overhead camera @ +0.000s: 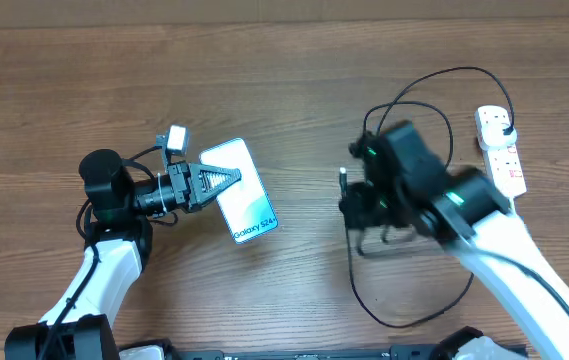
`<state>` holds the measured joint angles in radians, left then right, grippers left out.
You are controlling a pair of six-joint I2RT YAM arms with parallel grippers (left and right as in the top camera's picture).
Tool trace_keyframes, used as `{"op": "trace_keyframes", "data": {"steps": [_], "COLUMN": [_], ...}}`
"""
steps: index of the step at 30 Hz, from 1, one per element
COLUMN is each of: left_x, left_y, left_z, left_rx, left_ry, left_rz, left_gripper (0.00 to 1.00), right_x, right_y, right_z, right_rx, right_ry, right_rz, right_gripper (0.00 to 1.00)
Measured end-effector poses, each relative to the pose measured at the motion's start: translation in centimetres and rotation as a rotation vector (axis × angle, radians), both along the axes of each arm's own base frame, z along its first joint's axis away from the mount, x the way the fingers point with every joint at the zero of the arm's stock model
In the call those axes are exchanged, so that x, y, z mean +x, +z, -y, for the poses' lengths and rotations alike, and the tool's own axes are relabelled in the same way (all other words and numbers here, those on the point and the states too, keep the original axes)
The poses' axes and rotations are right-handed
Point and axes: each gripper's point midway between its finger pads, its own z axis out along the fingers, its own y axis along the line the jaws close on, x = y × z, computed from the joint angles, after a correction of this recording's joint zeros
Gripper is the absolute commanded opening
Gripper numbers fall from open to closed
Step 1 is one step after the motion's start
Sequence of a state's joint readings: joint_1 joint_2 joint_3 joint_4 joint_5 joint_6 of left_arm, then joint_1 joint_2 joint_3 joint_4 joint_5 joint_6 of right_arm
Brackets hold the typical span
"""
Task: Plug charger to phone and switch on socket
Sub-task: 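Lift the USB-C plug with the right gripper under the phone's bottom edge, then align the USB-C plug with the phone's port and push it upward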
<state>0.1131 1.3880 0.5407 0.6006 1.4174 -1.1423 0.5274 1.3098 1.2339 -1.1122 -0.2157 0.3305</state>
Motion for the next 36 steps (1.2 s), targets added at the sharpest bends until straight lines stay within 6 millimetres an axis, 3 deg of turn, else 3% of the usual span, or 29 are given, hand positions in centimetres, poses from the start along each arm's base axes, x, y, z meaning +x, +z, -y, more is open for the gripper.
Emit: {"op": "trace_keyframes", "data": {"steps": [3,7,10,13,18,26,36], "left_x": [-0.1,-0.3,-0.3,-0.1,0.4,2.1,1.1], "left_y": [0.5,1.2,2.1,3.1,2.7,-1.1,-0.1], "left_z": [0.3,1.4,2.2,2.6,2.4,2.8,3.3], "left_rx": [-0.007,-0.010,-0.007,-0.005,-0.004,-0.006,-0.029], "left_ry": [-0.014,-0.054,-0.083,-0.096,-0.085,-0.090,-0.163], "left_rz": [0.000,0.004,0.033,0.068,0.058,-0.035,-0.032], "left_gripper": [0.04,0.04,0.04,0.04,0.04,0.04,0.04], "right_x": [-3.1,-6.8,-9.0,-10.7,-11.5,-12.1,-11.4], "right_y": [3.0,5.6,5.3,3.5,2.1,0.0,-0.2], "right_z": [-0.2,-2.8,-4.8,-6.3,-7.2,-9.4,-10.3], "right_rx": [0.071,0.178,0.208,0.173,0.120,0.065,0.080], "right_ry": [0.072,0.226,0.318,0.364,0.363,0.397,0.368], "right_rz": [0.048,0.123,0.120,0.065,0.050,0.026,0.034], "right_gripper": [0.04,0.04,0.04,0.04,0.04,0.04,0.04]}}
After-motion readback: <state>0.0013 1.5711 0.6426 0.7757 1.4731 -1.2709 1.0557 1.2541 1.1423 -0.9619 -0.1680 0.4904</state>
